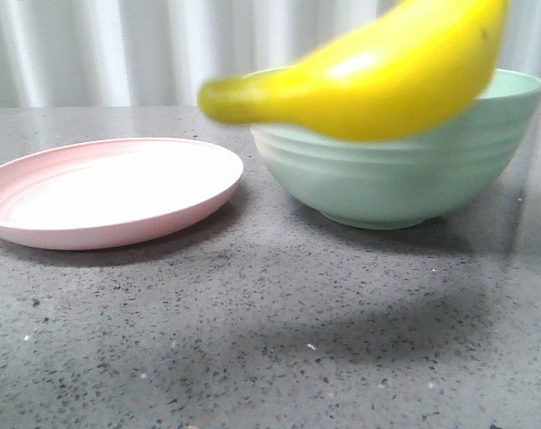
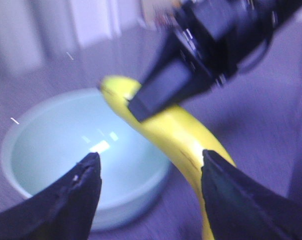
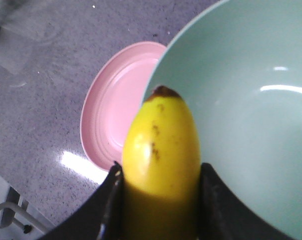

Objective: Transfer banana from pink plate to green bowl

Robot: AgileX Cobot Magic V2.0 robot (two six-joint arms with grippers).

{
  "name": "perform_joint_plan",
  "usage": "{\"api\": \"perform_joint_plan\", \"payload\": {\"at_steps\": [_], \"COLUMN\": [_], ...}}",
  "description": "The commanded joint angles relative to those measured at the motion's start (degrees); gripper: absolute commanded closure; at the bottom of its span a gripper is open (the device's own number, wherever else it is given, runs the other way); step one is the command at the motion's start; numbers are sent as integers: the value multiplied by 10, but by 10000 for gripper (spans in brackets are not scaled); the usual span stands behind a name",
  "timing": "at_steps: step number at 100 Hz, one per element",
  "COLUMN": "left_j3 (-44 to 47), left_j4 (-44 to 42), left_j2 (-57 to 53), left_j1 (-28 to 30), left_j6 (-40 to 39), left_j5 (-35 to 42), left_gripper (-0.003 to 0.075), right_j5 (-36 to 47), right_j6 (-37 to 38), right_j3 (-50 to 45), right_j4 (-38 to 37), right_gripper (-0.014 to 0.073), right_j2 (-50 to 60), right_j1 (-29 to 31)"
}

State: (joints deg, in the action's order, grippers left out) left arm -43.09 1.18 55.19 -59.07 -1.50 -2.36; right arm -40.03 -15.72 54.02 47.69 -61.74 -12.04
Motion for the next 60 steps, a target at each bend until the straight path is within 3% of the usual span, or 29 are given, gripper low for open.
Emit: {"api": "perform_joint_plan", "payload": {"at_steps": [1, 33, 48, 60], "left_j3": [-21, -21, -21, -21], "left_j4": [-1, -1, -1, -1], "left_j2": [-59, -157, -157, -157], "left_j1": [23, 48, 48, 48], "left_j6": [-4, -4, -4, -4], "left_j5": [46, 39, 18, 12], "left_gripper": [315, 317, 322, 322], "right_j5": [48, 243, 278, 288], "right_j6": [-5, -5, -5, -5], "right_j3": [39, 62, 62, 62], "right_j4": [11, -69, -125, -126], "right_gripper": [554, 554, 553, 551], "right_j2": [10, -6, -38, -77], "right_j1": [3, 3, 3, 3]}}
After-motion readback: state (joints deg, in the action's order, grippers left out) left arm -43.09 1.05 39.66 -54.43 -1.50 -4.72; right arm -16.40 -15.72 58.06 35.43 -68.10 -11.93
